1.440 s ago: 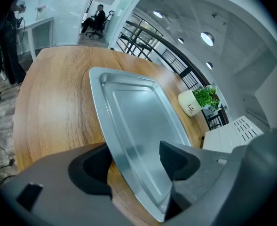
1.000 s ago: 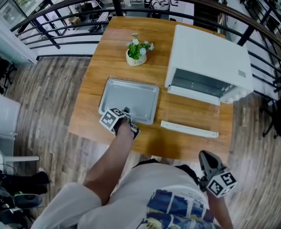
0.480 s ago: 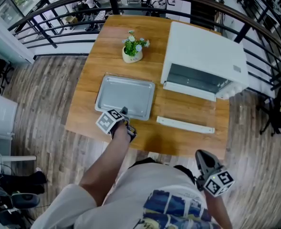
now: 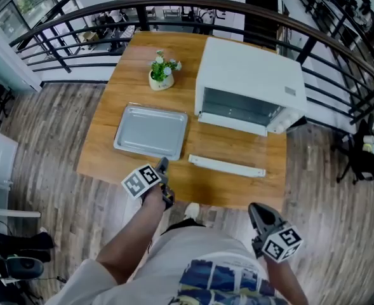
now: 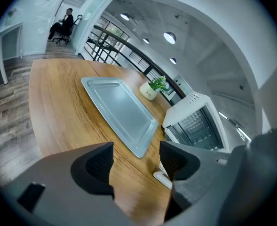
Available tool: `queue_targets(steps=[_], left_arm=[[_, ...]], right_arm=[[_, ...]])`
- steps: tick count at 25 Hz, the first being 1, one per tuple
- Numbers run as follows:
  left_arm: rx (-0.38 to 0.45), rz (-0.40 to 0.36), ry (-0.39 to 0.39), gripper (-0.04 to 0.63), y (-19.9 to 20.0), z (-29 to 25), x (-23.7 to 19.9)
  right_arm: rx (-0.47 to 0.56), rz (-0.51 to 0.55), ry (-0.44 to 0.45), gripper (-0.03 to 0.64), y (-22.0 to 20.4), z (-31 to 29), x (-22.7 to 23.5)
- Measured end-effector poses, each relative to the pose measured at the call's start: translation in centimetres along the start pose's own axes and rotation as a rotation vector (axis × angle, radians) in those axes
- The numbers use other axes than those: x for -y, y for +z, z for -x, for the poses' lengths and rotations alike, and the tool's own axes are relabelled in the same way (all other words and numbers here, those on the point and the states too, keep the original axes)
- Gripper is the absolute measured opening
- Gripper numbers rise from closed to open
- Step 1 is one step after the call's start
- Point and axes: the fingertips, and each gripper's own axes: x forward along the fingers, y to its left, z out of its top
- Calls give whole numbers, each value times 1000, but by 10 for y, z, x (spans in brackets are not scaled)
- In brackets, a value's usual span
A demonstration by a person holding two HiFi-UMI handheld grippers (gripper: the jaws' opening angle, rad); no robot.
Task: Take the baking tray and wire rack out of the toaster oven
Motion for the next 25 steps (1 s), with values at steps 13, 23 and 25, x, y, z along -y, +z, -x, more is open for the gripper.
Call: queue_targets(steps=[13, 23, 25], left_arm=[[-1, -362, -444, 290, -116, 103, 118], [-57, -659, -637, 133, -210, 175, 164], [-68, -666, -654, 89, -221, 183, 166]], right_arm=[[7, 34, 67, 2, -27, 80, 1], [12, 52, 116, 2, -58, 124, -11], [24, 59, 121, 2, -60, 129, -13]])
